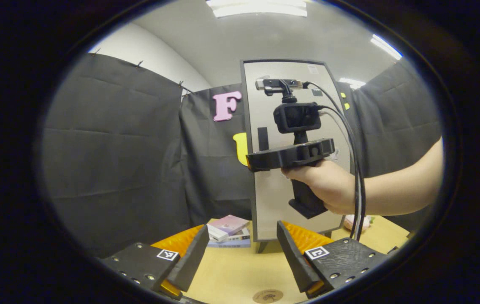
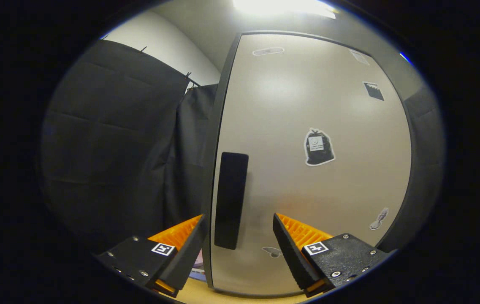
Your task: Open the cabinet door with the right hand, grasp the bottle in the cabinet with the left hand and place it on the coaster, then close the cabinet door with the right hand.
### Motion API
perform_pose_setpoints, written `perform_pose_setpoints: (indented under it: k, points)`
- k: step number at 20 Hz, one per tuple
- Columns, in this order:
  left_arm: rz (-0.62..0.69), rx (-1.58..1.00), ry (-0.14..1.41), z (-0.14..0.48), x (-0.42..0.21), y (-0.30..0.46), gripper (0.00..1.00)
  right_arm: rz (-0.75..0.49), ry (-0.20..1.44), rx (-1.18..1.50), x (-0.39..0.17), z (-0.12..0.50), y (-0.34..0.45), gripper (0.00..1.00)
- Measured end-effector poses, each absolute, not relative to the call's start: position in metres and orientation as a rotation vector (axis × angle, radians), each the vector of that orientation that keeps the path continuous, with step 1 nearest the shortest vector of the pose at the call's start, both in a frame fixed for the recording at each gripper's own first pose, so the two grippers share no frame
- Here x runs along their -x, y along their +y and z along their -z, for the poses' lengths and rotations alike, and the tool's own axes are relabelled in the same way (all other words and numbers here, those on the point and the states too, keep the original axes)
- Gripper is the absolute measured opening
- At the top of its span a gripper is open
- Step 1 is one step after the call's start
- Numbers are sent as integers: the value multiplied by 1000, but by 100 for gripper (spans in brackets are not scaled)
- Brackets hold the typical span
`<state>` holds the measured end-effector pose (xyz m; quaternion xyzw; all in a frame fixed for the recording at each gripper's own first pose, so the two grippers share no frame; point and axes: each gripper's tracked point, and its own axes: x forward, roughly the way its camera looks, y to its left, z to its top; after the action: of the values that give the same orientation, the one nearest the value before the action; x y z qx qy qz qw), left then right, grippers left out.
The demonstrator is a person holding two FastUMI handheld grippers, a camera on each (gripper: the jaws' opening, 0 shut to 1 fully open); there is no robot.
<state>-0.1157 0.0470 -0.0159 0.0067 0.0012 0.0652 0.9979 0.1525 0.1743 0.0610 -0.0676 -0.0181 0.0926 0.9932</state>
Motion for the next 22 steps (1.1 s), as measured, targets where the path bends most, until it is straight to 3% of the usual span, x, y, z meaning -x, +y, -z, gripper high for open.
perform_pose_setpoints:
  k: [3,5,6,7,10,11,12,14,22]
  points:
    - [-169,-36,-9,12,123,66,96,-174,-11,132,-161,-53,178,95]
    - [-195,-70,-18,5,124,80,89,-202,-26,136,-163,-54,185,93]
    - [-177,-68,-14,5,123,78,96,-197,-28,136,-162,-55,184,90]
    - [-146,-54,-15,6,123,71,96,-176,-31,125,-164,-56,180,88]
    - [-109,-9,-41,1,126,65,96,-203,5,42,-166,-56,187,56]
    - [-94,-4,-37,6,129,61,93,-207,13,53,-166,-56,190,52]
    - [-80,-3,-32,9,128,57,96,-193,11,73,-167,-57,191,39]
    - [-77,-6,-14,16,129,56,96,-186,18,75,-166,-55,190,30]
    - [11,139,-13,19,134,58,89,-286,26,91,-141,-55,191,25]
